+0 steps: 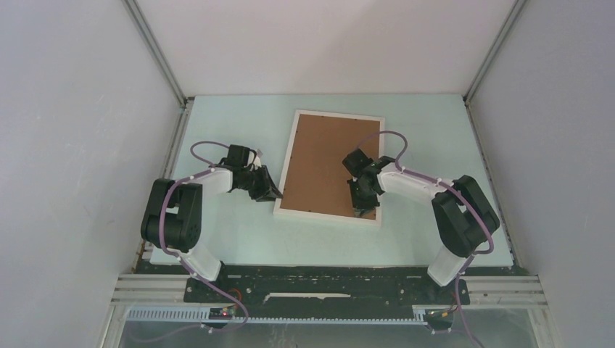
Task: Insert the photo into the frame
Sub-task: Install the photo frame at the center of the board.
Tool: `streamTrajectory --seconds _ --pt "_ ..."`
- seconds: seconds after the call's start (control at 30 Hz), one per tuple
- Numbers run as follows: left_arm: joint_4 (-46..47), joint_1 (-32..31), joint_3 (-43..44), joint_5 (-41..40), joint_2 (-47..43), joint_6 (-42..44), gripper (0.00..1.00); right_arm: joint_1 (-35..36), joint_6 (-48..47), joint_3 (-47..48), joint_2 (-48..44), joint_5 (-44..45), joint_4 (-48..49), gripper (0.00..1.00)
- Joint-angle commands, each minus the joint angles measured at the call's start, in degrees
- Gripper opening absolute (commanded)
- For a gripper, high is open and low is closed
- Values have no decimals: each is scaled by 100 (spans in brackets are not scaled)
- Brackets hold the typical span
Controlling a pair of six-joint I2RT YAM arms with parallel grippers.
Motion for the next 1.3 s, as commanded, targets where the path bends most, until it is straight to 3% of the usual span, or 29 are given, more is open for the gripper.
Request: streamTrajectory --seconds 0.0,0.27,0.63,0.93,1.27 --pt "-205 -90 -138 20 49 -17 12 160 42 -48 267 785 -326 21" --pt "-206 -91 -173 6 31 -17 12 216 122 139 623 923 -539 18" --pt "-205 -90 -190 10 23 -17 12 -83 -22 1125 1641 563 -1342 16" --pt "-179 -97 -205 11 20 -30 11 170 168 1714 2253 1082 -1867 15" --pt "-126 -94 -248 55 -19 -63 10 186 253 1691 2431 1216 -1669 13"
